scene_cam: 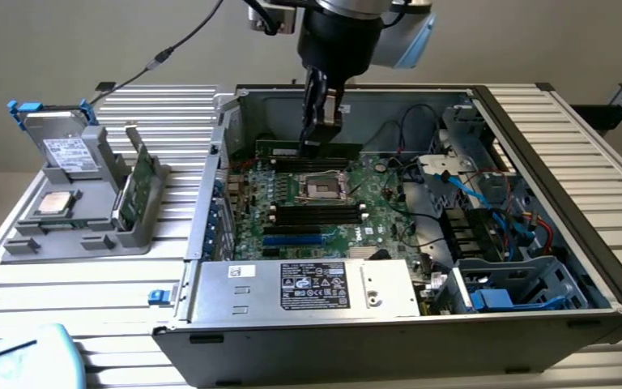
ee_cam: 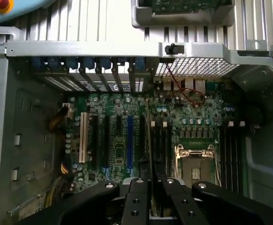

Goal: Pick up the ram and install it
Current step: 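Pick up the ram and move it above insertion slot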

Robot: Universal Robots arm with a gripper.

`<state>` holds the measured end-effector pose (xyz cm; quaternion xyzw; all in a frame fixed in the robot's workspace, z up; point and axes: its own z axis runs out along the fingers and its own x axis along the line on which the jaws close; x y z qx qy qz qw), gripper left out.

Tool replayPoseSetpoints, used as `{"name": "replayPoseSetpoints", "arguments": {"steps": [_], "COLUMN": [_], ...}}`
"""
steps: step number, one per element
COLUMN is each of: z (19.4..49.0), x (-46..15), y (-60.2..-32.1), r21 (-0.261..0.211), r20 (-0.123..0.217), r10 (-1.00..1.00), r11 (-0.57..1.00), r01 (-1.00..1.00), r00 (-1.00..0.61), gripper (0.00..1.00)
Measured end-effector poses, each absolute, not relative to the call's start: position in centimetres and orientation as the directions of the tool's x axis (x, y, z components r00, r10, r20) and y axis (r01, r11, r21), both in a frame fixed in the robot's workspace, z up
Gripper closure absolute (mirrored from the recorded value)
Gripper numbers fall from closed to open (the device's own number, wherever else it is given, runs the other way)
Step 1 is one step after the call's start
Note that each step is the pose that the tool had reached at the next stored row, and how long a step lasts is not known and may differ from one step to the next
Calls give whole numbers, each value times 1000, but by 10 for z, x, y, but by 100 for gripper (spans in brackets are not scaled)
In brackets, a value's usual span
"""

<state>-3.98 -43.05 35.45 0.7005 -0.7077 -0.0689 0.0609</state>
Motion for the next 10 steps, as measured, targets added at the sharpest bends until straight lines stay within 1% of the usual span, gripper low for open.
{"name": "replayPoseSetpoints", "arguments": {"steps": [10], "z": [340], "x": [-34], "y": [-423], "r21": [183], "r20": [-11], "r10": [-999], "r11": [33], "r01": [-983], "r00": [-35], "gripper": [85]}}
